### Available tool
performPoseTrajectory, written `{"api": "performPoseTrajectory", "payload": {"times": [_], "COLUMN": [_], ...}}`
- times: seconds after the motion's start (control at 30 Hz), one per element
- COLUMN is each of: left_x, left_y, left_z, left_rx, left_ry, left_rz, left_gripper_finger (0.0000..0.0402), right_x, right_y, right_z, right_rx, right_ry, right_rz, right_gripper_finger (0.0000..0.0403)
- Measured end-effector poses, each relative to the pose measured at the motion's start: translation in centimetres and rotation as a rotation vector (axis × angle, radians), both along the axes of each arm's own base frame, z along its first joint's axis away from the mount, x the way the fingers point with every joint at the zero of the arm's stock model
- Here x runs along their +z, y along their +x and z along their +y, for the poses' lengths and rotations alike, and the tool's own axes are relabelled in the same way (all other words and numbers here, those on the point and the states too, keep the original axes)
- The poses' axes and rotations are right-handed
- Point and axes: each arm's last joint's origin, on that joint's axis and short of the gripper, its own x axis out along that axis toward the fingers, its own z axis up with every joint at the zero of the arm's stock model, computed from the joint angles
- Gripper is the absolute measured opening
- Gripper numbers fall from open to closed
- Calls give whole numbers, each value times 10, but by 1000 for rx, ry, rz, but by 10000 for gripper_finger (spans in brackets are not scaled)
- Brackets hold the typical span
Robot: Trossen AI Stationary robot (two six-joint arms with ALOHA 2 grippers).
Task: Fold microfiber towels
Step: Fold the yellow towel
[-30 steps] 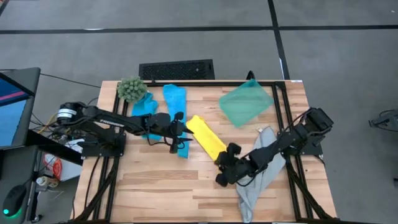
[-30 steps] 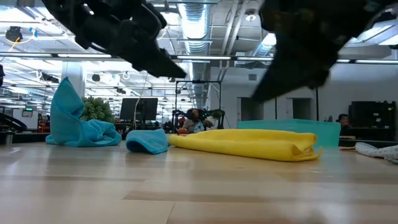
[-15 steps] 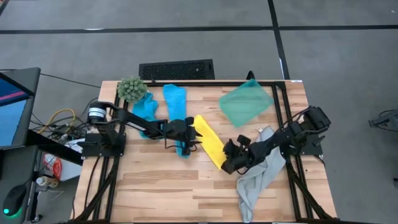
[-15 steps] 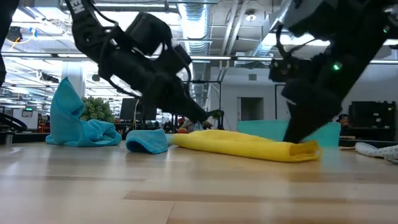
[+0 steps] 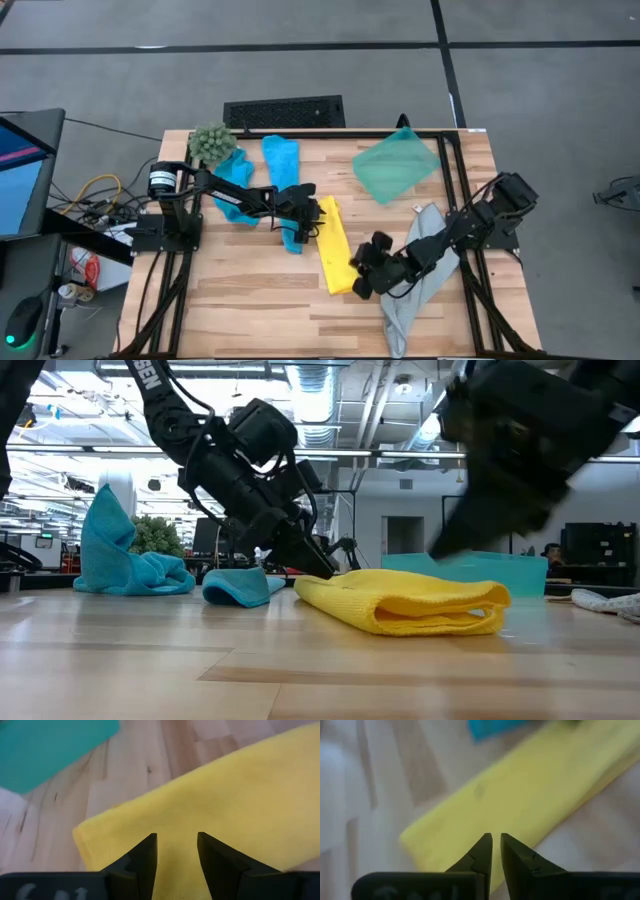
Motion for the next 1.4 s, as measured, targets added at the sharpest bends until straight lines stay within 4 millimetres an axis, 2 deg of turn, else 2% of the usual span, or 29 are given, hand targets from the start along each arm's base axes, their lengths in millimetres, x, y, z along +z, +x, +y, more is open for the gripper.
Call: {"api": "performPoseTrajectory", "payload": {"times": [0.1,0.2,0.4,0.57,0.77,0.97,1.3,1.4], "left_x": [2,6,25,22,18,21,21,21], "left_y": [-1,-3,-6,-7,-8,-6,-6,-6], "left_z": [0,-2,-16,-20,-21,-31,-48,-48], "left_rx": [-26,-29,-109,-118,-119,-146,-173,-168], "left_ry": [31,28,6,29,23,-49,-39,-36], "left_rz": [9,16,-24,2,19,-15,-16,-14], "left_gripper_finger": [134,134,134,134,134,134,134,134], "right_x": [9,10,-7,-24,-38,-15,-31,-45], "right_y": [4,16,38,26,10,9,-3,-9], "right_z": [-17,-45,-93,-120,-110,-75,-37,-25], "right_rx": [-30,-38,4,-32,-25,57,76,84], "right_ry": [-174,-265,-317,-255,-193,-150,-48,-37], "right_rz": [-22,17,74,135,160,5,23,61], "right_gripper_finger": [64,64,64,64,64,64,64,64]}}
